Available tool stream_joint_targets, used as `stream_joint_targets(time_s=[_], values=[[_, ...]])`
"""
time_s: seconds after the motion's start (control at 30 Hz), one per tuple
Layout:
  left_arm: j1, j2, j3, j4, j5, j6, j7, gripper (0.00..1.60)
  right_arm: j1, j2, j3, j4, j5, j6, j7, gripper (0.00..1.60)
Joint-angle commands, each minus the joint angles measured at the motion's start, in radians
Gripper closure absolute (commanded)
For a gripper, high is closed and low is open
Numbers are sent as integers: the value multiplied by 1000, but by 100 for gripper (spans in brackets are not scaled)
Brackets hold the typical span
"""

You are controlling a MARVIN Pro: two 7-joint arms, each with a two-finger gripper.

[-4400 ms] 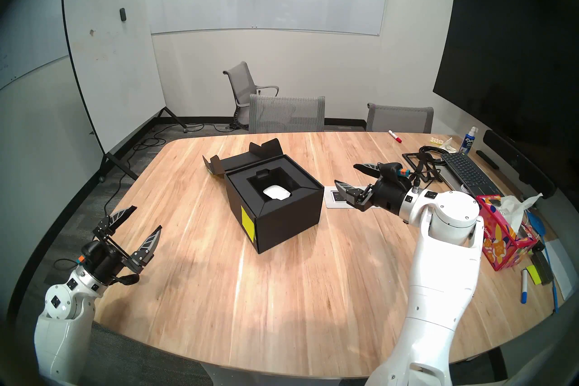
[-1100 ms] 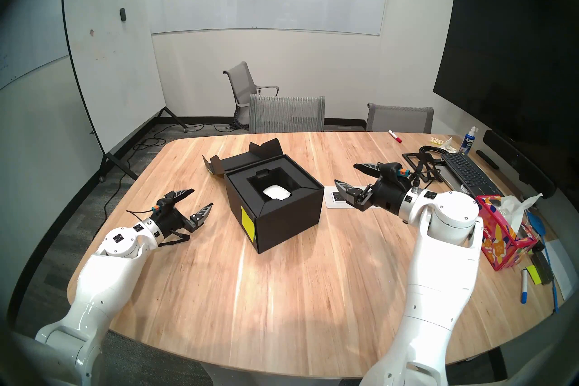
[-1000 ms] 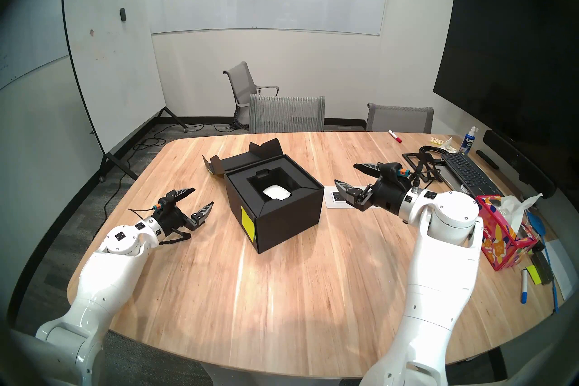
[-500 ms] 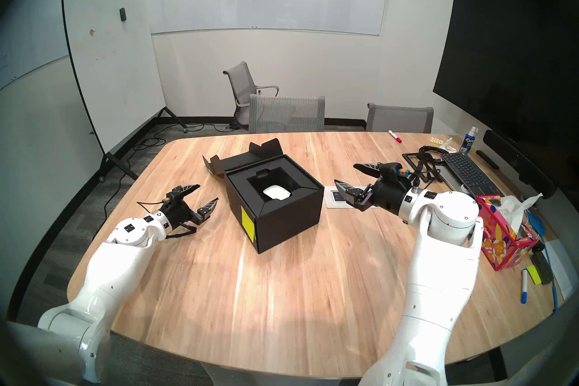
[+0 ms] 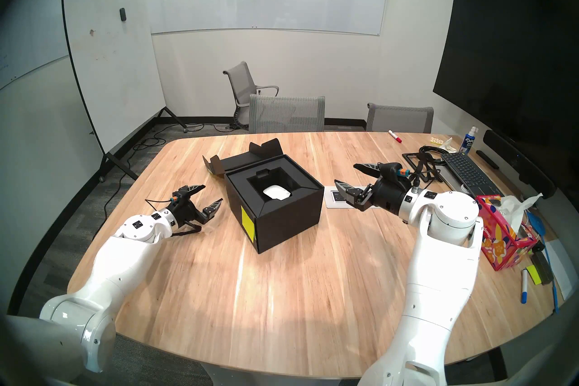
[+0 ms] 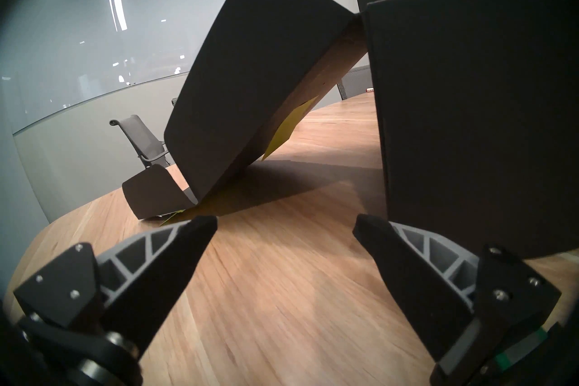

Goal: Open the box and place the mouse inside

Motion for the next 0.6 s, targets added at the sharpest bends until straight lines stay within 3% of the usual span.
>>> stream_joint_targets(time_s=[0.0, 0.57], values=[[-57, -19, -9, 24, 0, -27, 31, 0, 18, 1, -2, -19, 5, 2, 1, 0], [-94, -51, -10, 71, 15, -50, 49, 0, 20, -3, 1, -19, 1, 0, 5, 0]])
